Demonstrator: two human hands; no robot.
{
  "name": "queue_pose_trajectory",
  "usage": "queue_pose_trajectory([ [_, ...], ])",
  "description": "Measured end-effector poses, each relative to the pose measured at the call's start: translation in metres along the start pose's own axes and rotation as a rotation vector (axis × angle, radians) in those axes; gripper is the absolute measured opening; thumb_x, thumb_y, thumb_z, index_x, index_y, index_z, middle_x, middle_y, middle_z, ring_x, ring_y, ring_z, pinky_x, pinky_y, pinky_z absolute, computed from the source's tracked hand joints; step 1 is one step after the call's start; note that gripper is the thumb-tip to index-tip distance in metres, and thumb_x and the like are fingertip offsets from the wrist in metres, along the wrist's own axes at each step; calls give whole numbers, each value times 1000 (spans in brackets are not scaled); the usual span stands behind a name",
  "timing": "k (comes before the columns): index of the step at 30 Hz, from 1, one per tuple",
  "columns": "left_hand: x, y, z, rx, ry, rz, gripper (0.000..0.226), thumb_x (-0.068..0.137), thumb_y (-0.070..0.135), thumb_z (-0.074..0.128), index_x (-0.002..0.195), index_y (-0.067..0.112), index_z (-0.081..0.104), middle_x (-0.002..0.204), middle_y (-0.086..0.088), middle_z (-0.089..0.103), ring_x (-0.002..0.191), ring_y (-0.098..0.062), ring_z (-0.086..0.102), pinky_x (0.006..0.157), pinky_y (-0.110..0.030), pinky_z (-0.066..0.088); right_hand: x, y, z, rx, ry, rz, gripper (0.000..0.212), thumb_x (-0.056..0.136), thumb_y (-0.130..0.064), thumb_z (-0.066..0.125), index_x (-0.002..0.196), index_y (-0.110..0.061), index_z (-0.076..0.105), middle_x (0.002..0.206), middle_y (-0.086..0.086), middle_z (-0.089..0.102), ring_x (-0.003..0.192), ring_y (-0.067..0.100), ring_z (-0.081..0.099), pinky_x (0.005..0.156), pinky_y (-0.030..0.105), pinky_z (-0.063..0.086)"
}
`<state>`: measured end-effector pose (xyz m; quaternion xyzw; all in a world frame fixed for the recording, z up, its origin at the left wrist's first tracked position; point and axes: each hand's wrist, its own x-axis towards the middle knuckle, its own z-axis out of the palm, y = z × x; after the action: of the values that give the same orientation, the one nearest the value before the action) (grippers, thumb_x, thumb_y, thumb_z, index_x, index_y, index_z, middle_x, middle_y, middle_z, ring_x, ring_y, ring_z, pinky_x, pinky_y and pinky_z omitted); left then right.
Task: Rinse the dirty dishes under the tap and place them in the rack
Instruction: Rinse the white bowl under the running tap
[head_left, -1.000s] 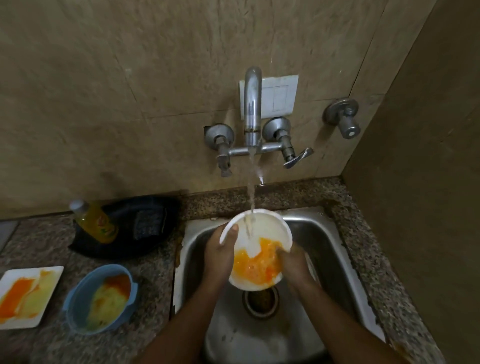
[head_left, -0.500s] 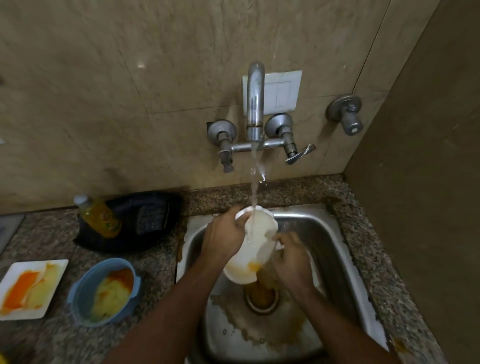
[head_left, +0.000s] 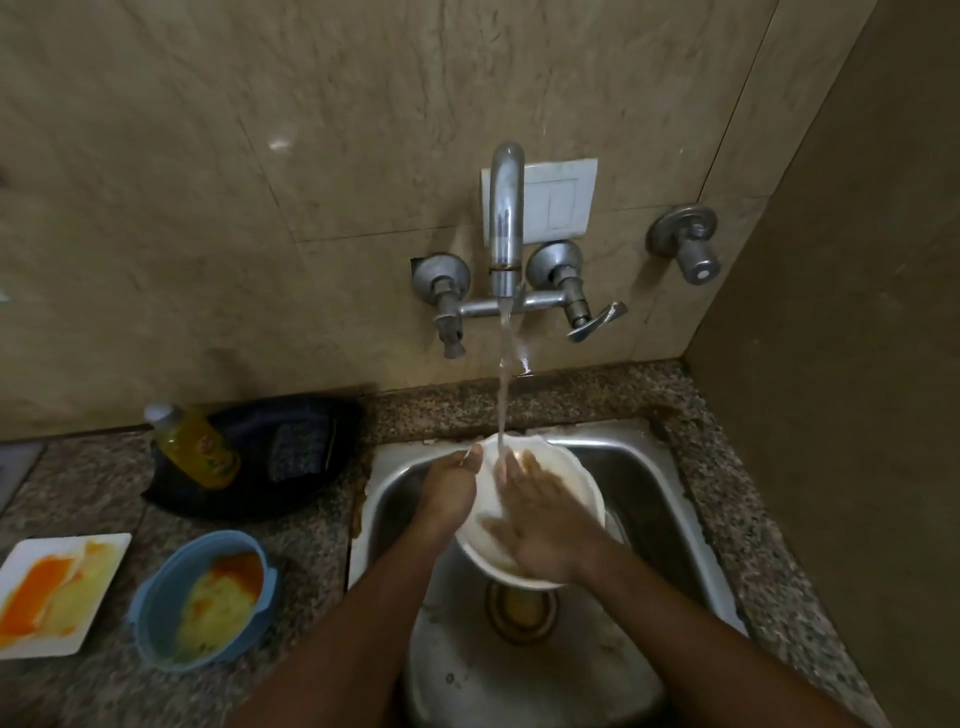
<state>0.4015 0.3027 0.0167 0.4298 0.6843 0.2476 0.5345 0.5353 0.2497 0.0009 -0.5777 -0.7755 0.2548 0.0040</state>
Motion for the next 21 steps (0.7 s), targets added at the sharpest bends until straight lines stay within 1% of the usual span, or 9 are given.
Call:
queue_pose_trajectory([
  [2, 1, -2, 2, -42, -50, 11, 29, 101, 32, 51, 84, 17, 70, 92, -5, 72, 86, -19, 64, 78, -29, 48, -4, -12, 3, 74, -16, -111, 71, 99, -52, 28, 157, -26, -4, 166, 3, -3, 149, 22, 12, 121, 41, 12],
  [4, 0, -4, 3, -76, -81, 7, 29, 101, 31, 51, 89, 16, 73, 92, -7, 74, 88, -20, 68, 83, -31, 53, -7, 0, 1, -47, -8, -112, 66, 103, -47, 26, 157, -27, -7, 163, -5, -16, 151, 18, 1, 121, 41, 3],
  [6, 1, -2, 5, -65, -63, 5, 30, 100, 34, 52, 100, 15, 75, 100, -5, 75, 95, -22, 69, 93, -37, 53, -4, 14, -1, -149, -19, 17, 67, 103, -50, 22, 155, -28, -13, 156, -12, -26, 151, 19, -14, 120, 41, -8],
  [8, 3, 4, 6, -48, -55, 2, 29, 99, 31, 53, 106, 13, 74, 102, -8, 74, 92, -23, 68, 91, -36, 53, -5, 0, -1, -47, -28, -33, 70, 101, -52, 23, 157, -24, -9, 162, -5, -18, 151, 23, -11, 120, 40, -5],
  [11, 4, 7, 6, -84, -98, 32, 27, 99, 31, 54, 112, 15, 72, 101, -8, 75, 92, -25, 69, 92, -38, 54, -15, -11, -6, 44, -2, -170, 65, 103, -41, 30, 158, -22, 0, 165, -3, -2, 151, 16, 1, 119, 31, 0],
  [14, 10, 6, 7, -96, -89, 29, 26, 96, 36, 55, 100, 20, 75, 93, -1, 76, 93, -23, 70, 96, -41, 52, -6, 5, -13, -131, 20, 23, 70, 101, -48, 23, 156, -22, -12, 155, -10, -26, 149, 18, -19, 121, 47, -3],
  [17, 17, 7, 7, -88, -100, 11, 27, 95, 26, 58, 77, 16, 75, 81, -7, 75, 88, -30, 70, 93, -44, 52, -4, -9, -8, -45, -35, -67, 76, 94, -53, 19, 157, -19, -8, 163, 0, -16, 151, 21, -12, 121, 45, -2],
  [19, 15, 4, 9, -52, -132, 14, 25, 96, 23, 56, 82, 14, 75, 87, -10, 75, 92, -31, 69, 95, -45, 51, -7, 2, -11, -103, -46, -85, 78, 89, -56, 8, 156, -22, -8, 158, -7, -21, 147, 13, -17, 122, 44, -3],
  [21, 11, 6, 11, -50, -115, 0, 25, 98, 24, 53, 95, 12, 74, 99, -11, 74, 98, -30, 68, 97, -45, 51, -8, 14, -17, -187, -52, 28, 71, 96, -54, 13, 155, -25, -11, 152, -13, -29, 147, 16, -23, 121, 47, -5],
])
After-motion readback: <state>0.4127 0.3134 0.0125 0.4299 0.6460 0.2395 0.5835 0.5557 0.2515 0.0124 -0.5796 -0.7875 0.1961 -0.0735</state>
